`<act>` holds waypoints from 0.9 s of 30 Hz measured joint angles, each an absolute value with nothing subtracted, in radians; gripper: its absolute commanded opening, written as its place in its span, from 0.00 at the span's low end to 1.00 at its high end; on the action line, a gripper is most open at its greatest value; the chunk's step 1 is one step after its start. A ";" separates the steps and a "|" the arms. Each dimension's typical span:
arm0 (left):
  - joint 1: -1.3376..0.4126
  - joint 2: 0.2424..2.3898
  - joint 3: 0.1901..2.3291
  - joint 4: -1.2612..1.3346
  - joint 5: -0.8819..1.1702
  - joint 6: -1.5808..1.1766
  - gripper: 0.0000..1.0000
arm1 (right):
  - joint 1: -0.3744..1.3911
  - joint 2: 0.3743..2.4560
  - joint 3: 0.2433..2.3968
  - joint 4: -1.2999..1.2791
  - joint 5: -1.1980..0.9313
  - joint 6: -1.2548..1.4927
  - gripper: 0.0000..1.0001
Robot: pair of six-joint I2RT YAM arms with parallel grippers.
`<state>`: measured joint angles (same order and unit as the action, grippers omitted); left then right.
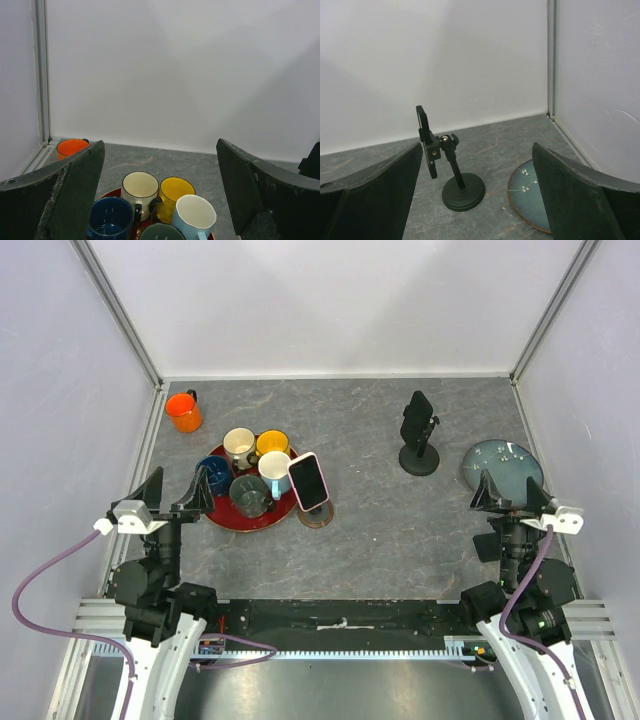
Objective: Remove the phone from the phone stand
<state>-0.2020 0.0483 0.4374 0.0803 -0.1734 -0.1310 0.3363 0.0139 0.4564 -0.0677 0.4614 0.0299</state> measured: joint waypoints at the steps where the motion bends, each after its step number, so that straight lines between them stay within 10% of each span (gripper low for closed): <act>1: -0.202 0.048 0.437 0.081 -0.173 -0.131 1.00 | 0.336 0.014 0.452 -0.064 0.444 0.031 0.98; 27: -0.202 0.117 0.527 -0.112 -0.190 -0.261 1.00 | 0.334 0.395 0.766 -0.300 0.145 0.072 0.98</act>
